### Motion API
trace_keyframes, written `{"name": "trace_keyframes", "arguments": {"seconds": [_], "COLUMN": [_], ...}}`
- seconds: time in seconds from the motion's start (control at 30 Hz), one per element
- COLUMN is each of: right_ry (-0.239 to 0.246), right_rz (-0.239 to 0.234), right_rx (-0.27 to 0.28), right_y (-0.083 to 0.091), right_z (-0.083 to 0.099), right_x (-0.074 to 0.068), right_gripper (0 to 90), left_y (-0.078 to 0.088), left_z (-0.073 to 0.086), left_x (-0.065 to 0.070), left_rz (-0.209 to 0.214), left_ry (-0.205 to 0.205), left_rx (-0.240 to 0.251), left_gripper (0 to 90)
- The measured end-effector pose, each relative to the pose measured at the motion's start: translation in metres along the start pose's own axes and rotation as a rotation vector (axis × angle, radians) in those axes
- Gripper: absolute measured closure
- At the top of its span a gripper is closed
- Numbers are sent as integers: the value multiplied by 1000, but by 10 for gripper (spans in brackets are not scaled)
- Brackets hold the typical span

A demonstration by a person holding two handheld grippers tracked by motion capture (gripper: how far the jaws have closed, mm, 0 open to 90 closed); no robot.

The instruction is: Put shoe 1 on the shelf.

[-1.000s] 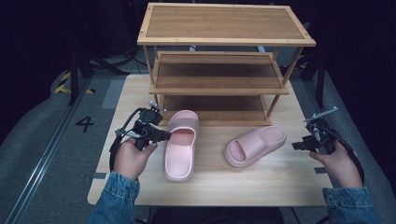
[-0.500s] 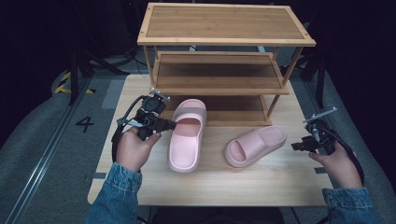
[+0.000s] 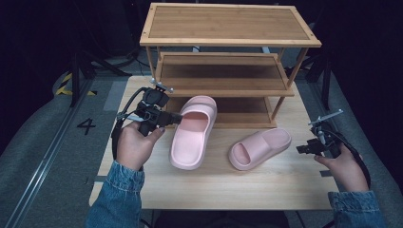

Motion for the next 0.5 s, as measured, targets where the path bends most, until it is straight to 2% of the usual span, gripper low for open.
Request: {"name": "trace_keyframes", "arguments": {"seconds": [0.1, 0.4, 0.5], "right_ry": [-5, -1, -3], "right_rz": [-2, -5, -4], "right_rx": [-4, -7, -9], "right_y": [-1, -1, -2], "right_z": [0, 1, 1], "right_x": [1, -1, 0], "right_gripper": [430, 430, 430], "left_y": [3, 9, 13], "left_z": [-2, -11, -15], "left_x": [2, 11, 13], "left_rz": [-7, 8, 8], "left_ry": [-8, -16, -13], "left_rx": [5, 23, 44], "left_gripper": [855, 855, 855]}}
Point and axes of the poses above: each handheld gripper's, and its own axes: y roughly backward along the jaws, z roughly out of its underside, x roughly to its right, the point moved 6 cm from there along -y, roughly forward along the jaws, and after that the axes turned 10 degrees about z, right-handed, at the moved point
